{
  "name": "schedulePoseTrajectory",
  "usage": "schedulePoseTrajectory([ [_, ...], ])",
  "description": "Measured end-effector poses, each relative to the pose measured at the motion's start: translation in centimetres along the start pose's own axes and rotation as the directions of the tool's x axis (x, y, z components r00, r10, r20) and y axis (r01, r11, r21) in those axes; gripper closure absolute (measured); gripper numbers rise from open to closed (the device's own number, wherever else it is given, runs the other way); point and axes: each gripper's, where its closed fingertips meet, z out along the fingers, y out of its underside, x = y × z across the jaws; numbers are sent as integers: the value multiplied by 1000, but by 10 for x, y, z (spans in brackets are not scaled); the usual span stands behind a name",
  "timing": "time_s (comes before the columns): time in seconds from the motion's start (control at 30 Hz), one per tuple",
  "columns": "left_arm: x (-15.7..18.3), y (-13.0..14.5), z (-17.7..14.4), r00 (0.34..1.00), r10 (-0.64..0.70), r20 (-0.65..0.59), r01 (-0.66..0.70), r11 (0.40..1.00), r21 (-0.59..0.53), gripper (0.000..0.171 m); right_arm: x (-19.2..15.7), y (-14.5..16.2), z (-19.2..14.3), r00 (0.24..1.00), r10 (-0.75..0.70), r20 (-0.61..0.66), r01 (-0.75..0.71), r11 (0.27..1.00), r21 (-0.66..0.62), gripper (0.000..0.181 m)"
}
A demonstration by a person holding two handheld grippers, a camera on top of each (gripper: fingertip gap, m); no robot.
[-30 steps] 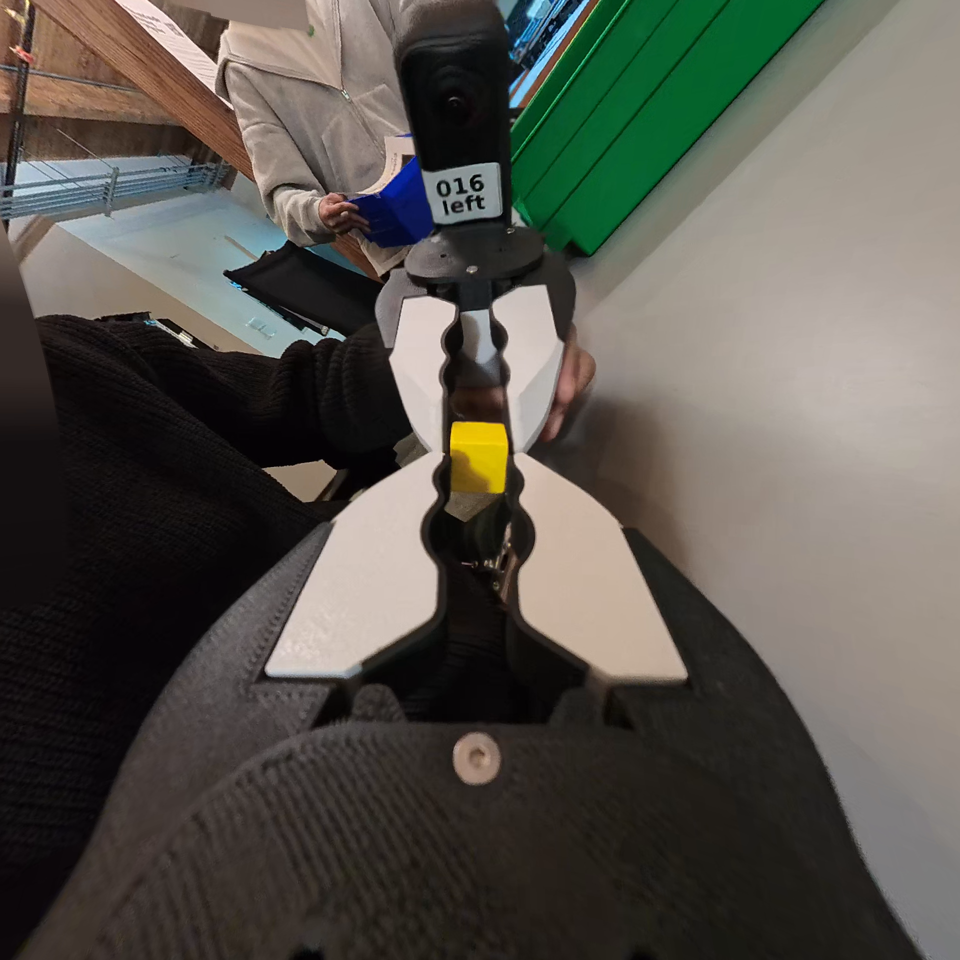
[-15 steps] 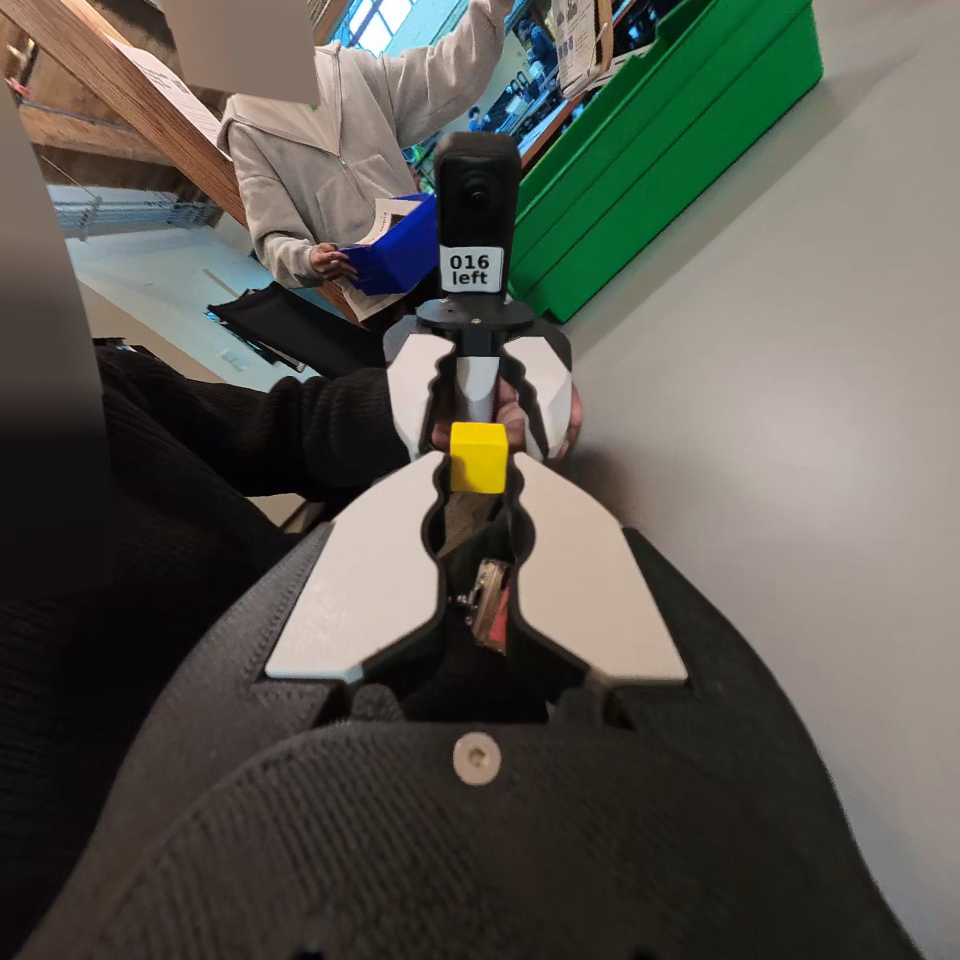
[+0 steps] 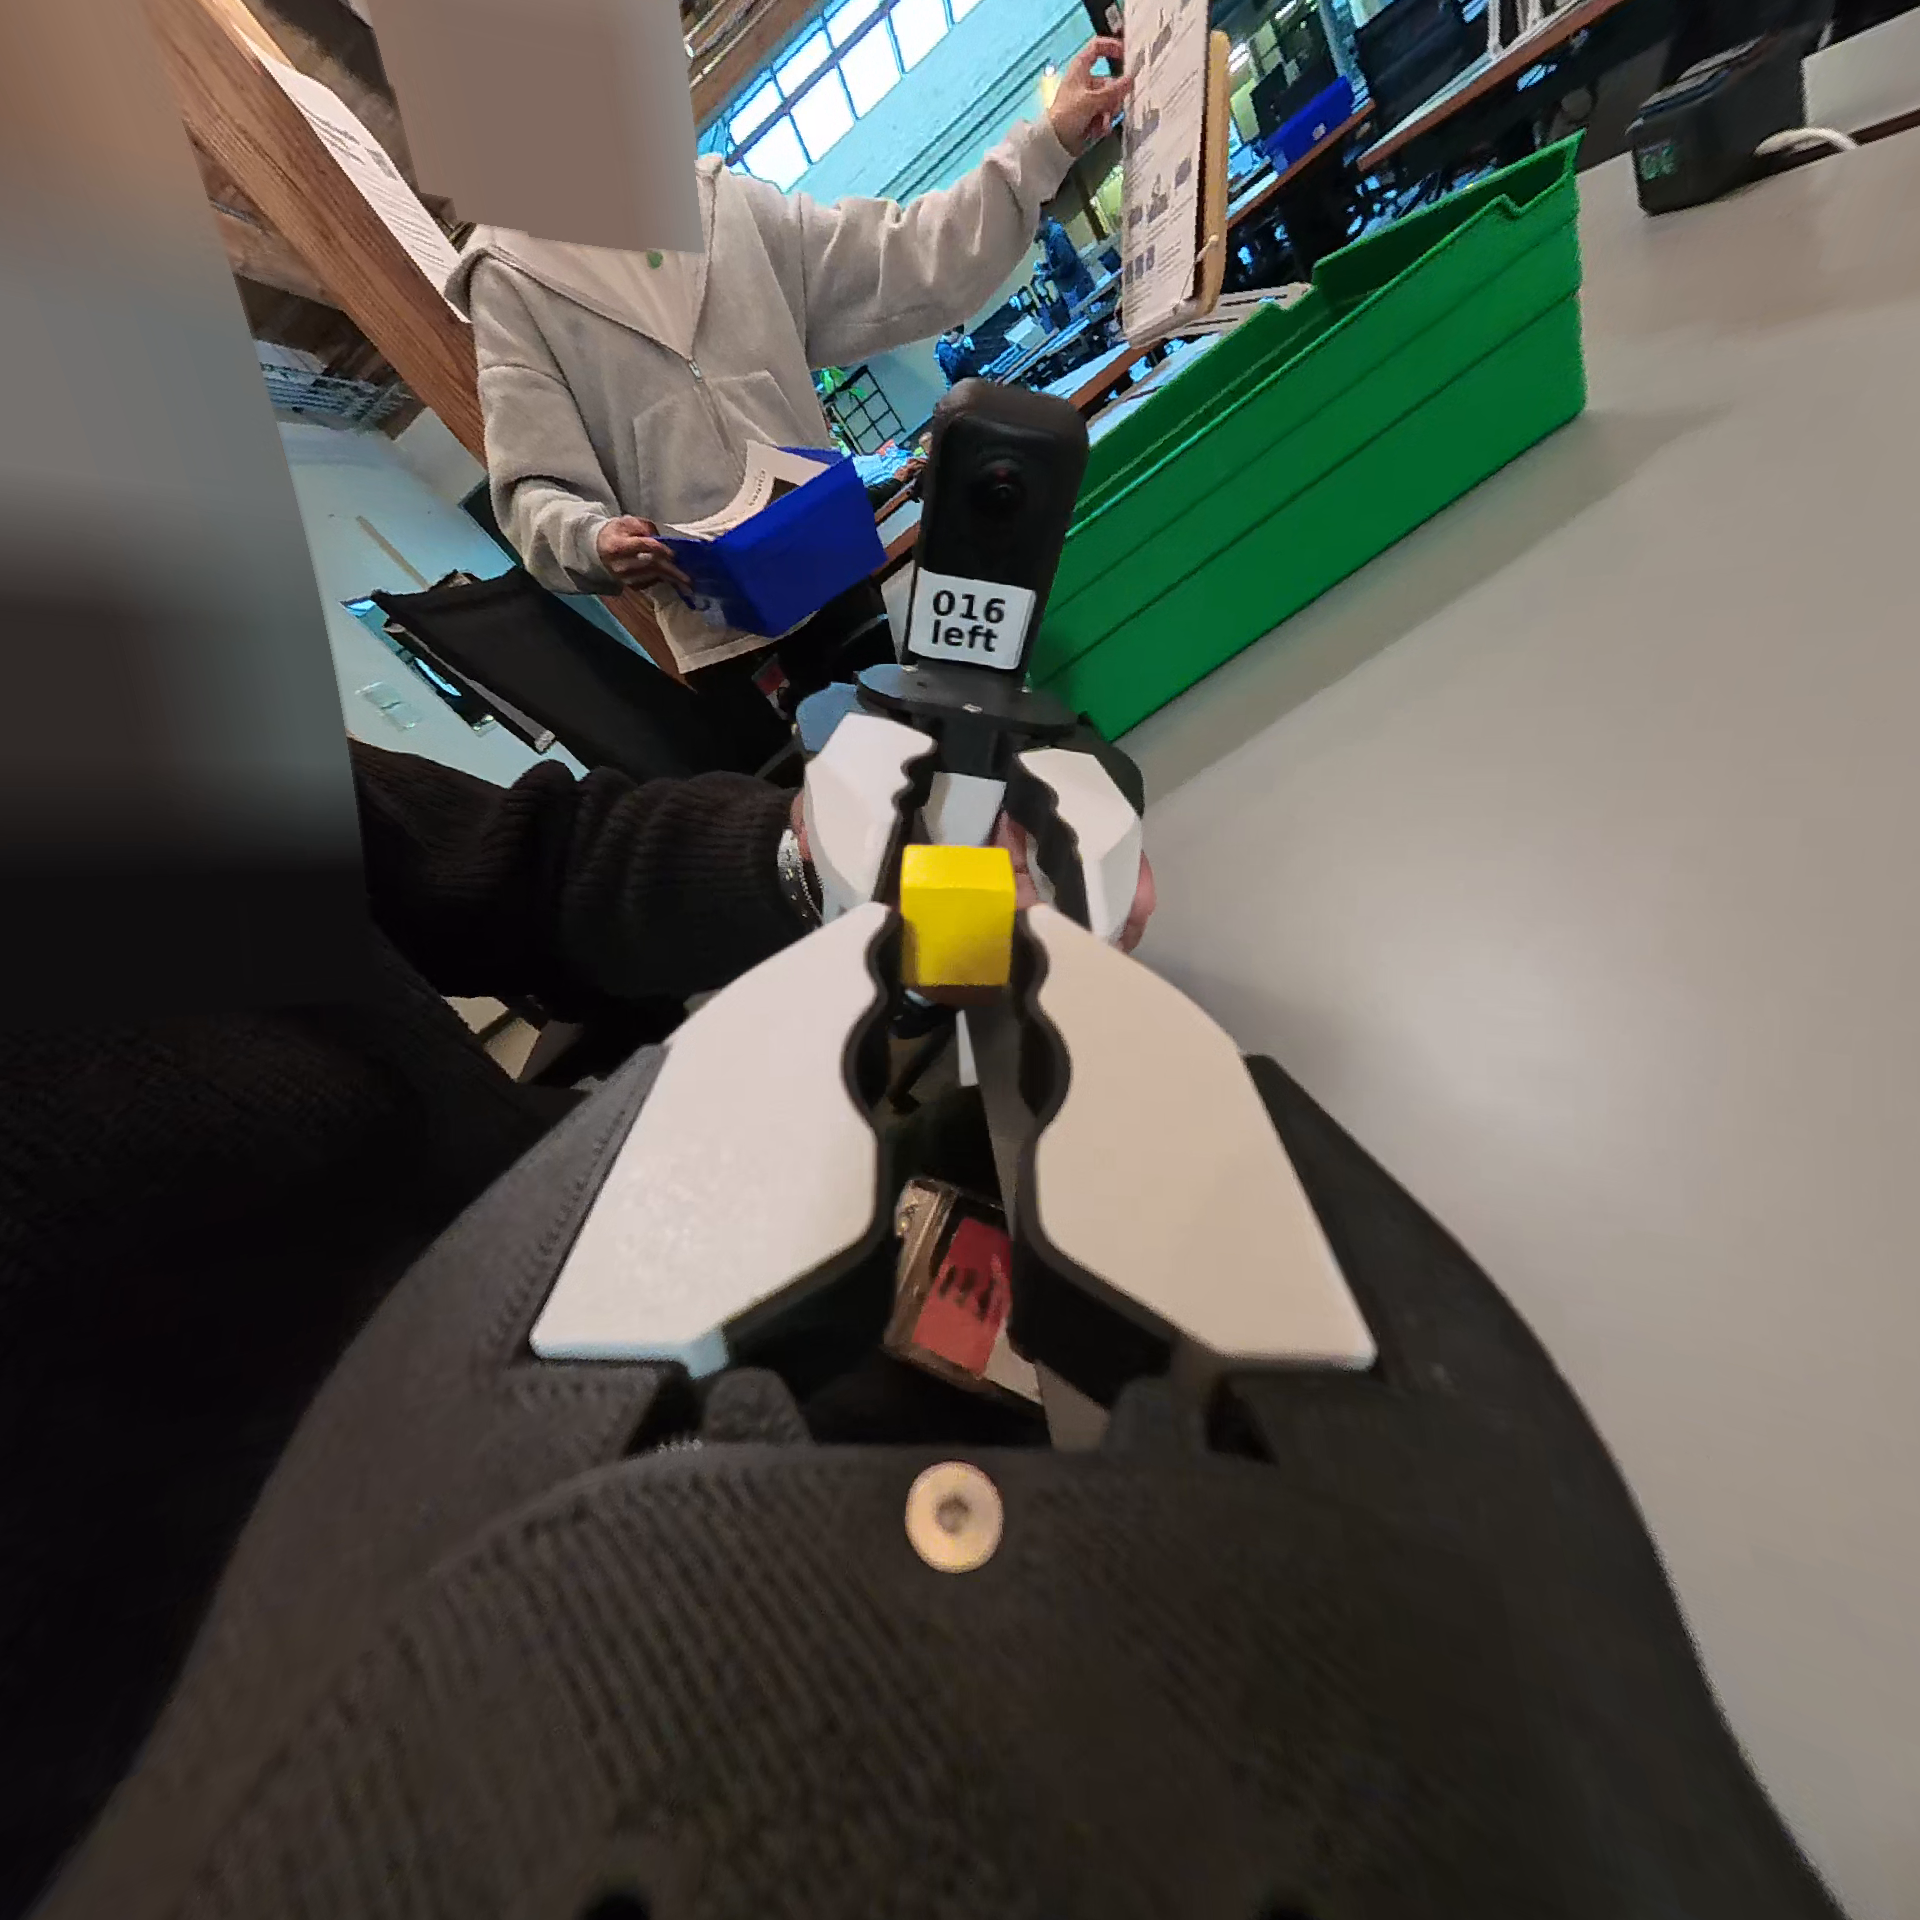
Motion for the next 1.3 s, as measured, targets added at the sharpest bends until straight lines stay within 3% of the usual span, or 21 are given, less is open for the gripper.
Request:
schedulePoseTrajectory([
  [0.63,4,-1,0,999,35,-10,-35,999,6,138,2,4,3,1000,-8,-18,7,1000,-21,161],
  [0.83,4,-1,0,999,43,-9,-43,999,10,150,2,5,3,1000,-6,-18,6,1000,-23,161],
  [1.3,8,0,0,998,64,-24,-64,998,-1,151,-2,4,4,1000,9,15,-9,1000,-11,160],
])
